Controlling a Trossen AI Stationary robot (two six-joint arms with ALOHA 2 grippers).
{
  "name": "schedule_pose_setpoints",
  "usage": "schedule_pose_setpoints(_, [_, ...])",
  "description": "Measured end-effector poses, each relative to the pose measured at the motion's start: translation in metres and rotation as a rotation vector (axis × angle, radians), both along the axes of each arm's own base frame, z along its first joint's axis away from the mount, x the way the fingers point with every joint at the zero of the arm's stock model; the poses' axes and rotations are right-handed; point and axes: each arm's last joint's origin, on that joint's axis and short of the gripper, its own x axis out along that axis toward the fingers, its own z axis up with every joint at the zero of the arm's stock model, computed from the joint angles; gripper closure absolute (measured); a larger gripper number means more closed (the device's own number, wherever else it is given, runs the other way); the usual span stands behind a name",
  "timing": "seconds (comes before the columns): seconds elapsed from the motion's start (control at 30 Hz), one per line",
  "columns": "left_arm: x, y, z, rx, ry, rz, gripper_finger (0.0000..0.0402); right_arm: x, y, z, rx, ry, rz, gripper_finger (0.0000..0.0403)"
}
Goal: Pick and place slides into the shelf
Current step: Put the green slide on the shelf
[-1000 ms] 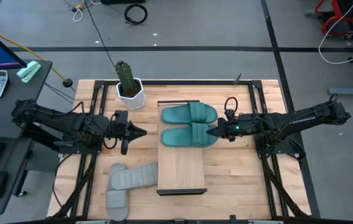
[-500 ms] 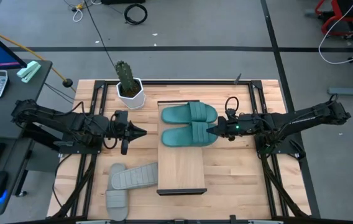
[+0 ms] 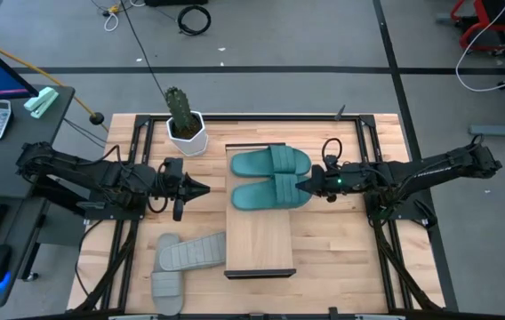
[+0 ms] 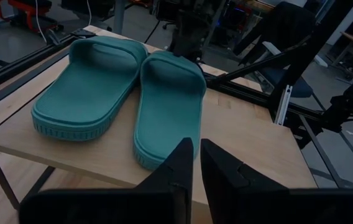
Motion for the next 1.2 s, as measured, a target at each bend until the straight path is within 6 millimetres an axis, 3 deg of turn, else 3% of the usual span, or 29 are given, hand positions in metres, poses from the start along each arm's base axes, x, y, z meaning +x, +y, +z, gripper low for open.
schedule_pose_setpoints(0.6, [0.000,0.000,0.000,0.000,0.000,0.000,0.0369,0.000,-0.001,0.006,-0.004,0.012,-0.043,0.0304])
schedule_pose_setpoints(1.2, [0.000,0.000,0.000,0.001,0.005,0.000,0.0365,-0.006,0.002,0.032,-0.053,0.107,-0.023,0.0300])
